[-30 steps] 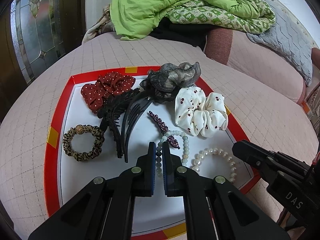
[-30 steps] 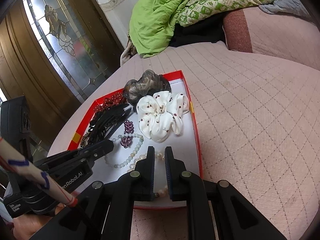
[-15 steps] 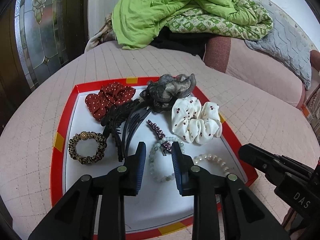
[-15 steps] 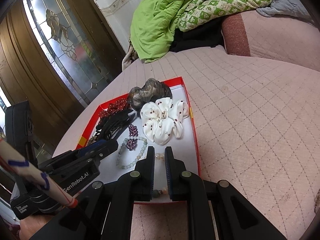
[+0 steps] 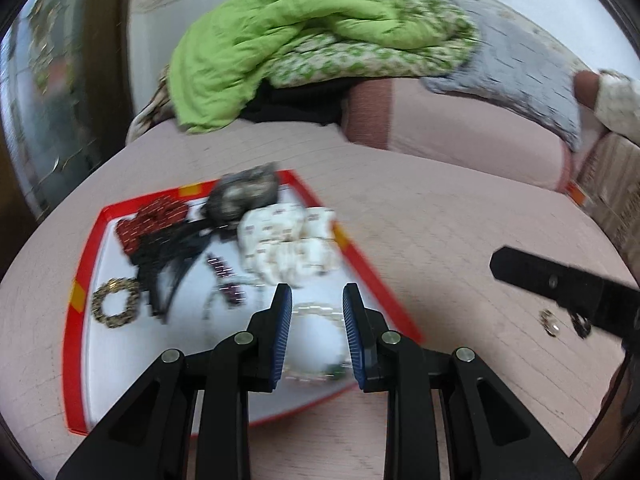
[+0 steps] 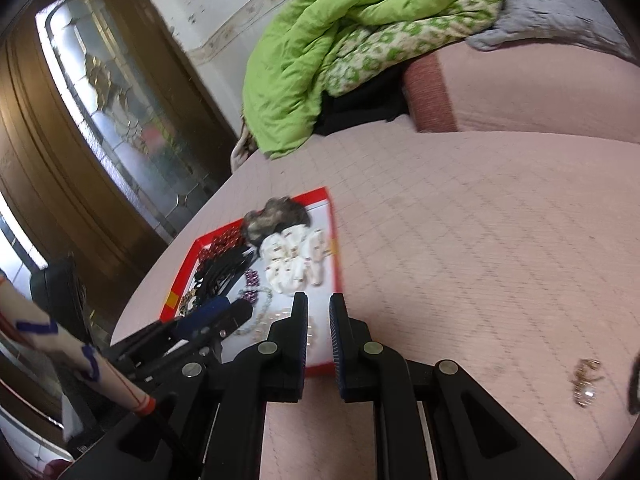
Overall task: Organize jewelry
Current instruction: 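Move both tools back to the bed and grasp the black hair tie with right tool, then grasp the gold pearl ring with the left tool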
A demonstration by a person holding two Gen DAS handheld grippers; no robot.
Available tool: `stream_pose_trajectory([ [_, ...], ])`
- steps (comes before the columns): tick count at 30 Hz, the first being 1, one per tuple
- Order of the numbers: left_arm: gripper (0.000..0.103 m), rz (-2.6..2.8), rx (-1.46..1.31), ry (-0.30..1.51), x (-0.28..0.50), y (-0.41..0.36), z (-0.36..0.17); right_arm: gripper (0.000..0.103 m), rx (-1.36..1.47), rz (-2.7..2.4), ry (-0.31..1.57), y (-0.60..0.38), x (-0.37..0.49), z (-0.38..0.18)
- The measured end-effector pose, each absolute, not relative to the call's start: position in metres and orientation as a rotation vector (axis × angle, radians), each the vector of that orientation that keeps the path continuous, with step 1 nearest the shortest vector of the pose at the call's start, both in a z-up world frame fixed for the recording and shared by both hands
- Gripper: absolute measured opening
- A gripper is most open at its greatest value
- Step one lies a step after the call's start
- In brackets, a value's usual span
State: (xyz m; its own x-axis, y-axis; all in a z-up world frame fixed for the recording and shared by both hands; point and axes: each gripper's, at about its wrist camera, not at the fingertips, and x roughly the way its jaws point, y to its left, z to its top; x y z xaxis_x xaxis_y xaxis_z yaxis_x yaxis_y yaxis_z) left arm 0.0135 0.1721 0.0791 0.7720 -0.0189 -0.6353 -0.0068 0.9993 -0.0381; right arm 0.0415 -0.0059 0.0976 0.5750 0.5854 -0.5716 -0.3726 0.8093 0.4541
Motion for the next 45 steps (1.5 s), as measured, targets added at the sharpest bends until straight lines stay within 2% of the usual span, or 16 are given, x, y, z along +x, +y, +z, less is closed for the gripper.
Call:
stream_pose_trajectory([
  [3,0.026,-0.058,-0.004,0.679,0.008,0.149,0.078,0.018,0.325,0.529,0.776,-0.039,0.037,0.099],
  [11,0.027,-0.179,0.067,0.737,-0.010,0.089,0.056,0.019,0.386,0.316,0.784,-0.156,0.028,0.089],
  [18,0.028,-0.304,0.063,0.817,-0.018,0.038,0.042,0.020,0.381,0.072,0.938,-0.238,0.032,0.051],
  [22,0.038,-0.356,0.030,0.860,-0.012,0.016,0.041,0.021,0.368,0.061,0.980,-0.240,0.034,0.044],
  [24,0.039,-0.372,0.012,0.880,-0.007,0.009,0.040,0.029,0.334,0.054,1.004,-0.235,0.037,0.041],
  [31,0.039,-0.426,-0.041,0.943,0.010,-0.018,0.035,0.029,0.343,0.029,1.062,-0.240,0.042,0.021],
  [32,0.039,-0.431,-0.040,0.948,0.012,-0.024,0.034,0.028,0.314,0.031,1.058,-0.238,0.043,0.022],
  [34,0.039,-0.434,-0.030,0.952,0.015,-0.032,0.033,0.016,0.270,0.023,1.059,-0.234,0.043,0.022],
  [36,0.039,-0.437,-0.017,0.954,0.018,-0.039,0.033,0.012,0.270,0.024,1.057,-0.235,0.044,0.022],
  [45,0.039,-0.420,0.032,0.979,0.035,-0.069,0.019,0.012,0.416,0.051,0.964,-0.260,0.036,0.045],
])
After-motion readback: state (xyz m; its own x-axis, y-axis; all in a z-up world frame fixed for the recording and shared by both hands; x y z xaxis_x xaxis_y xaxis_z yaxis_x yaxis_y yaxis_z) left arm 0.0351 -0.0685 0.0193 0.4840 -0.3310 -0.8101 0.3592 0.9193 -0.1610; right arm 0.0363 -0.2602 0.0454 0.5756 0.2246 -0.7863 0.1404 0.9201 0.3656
